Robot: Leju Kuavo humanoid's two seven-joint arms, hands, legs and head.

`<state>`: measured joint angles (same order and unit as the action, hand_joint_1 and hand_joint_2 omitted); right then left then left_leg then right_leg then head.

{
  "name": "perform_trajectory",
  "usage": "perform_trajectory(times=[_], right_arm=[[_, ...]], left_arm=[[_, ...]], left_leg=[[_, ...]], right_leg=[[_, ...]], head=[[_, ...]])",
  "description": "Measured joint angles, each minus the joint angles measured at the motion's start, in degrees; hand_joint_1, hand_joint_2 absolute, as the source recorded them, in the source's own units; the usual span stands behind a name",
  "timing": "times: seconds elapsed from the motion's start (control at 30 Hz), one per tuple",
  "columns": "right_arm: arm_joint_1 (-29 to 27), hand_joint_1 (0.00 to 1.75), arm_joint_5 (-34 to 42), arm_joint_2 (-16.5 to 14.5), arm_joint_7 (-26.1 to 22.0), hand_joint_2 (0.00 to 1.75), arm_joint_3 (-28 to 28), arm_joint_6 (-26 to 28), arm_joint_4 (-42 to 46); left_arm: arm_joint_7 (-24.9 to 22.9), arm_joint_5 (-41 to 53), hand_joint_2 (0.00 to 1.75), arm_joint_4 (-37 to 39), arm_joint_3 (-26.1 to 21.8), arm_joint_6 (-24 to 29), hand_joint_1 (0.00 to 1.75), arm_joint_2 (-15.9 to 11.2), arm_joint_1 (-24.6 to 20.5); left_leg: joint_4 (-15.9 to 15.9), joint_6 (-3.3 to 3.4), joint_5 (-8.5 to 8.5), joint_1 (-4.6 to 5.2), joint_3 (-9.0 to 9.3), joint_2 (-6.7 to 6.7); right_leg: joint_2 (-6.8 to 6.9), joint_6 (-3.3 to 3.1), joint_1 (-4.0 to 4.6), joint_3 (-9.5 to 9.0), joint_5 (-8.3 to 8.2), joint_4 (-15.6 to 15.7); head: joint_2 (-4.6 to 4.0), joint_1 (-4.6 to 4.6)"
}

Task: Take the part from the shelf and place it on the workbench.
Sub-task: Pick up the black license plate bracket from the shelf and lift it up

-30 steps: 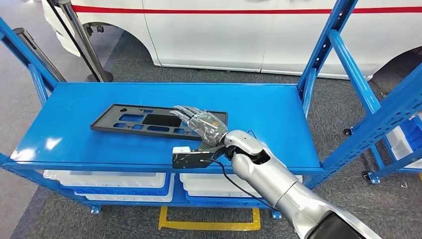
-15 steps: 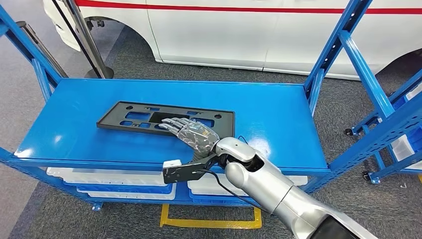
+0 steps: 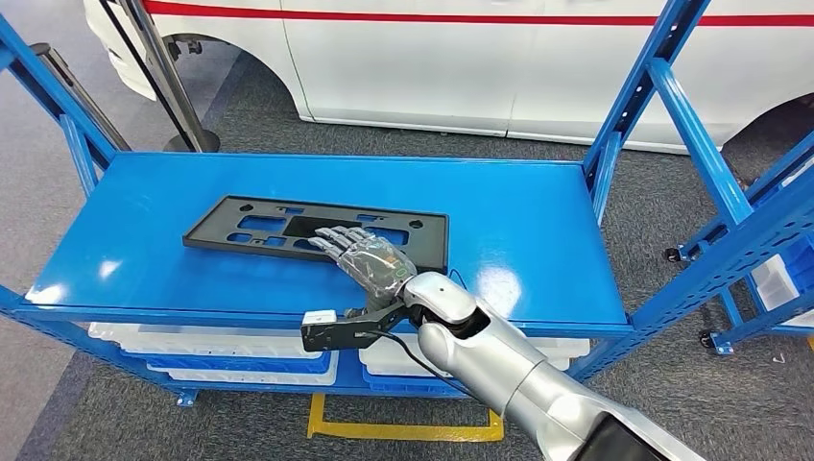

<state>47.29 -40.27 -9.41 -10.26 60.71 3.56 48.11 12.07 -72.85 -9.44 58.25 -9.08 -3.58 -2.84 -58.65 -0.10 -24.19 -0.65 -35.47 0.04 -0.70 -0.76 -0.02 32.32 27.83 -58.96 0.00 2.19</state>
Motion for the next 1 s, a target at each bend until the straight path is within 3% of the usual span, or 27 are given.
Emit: perform_trajectory(times=[0.47,1.0], right_arm=[[5.1,0.00,-2.9,-6.6,3.7,1.75,0.0,2.1,-17.7],[5.9,0.00,-3.7,-8.2,4.8,1.75,0.0,2.6,-23.8]], left_arm=[[-0.5,0.5,0.00,0.0,1.3,-0.4,0.00,0.0,-0.2],[-0.8,0.4,0.00,0.0,1.4,-0.6,0.00,0.0,-0.2]], left_leg=[[0.0,-0.01,0.03,-0.01,0.01,-0.01],[0.0,-0.01,0.03,-0.01,0.02,0.00]], right_leg=[[0.00,0.00,0.00,-0.02,0.00,0.0],[0.00,0.00,0.01,-0.02,0.00,0.0]], head=[[0.00,0.00],[0.00,0.00]])
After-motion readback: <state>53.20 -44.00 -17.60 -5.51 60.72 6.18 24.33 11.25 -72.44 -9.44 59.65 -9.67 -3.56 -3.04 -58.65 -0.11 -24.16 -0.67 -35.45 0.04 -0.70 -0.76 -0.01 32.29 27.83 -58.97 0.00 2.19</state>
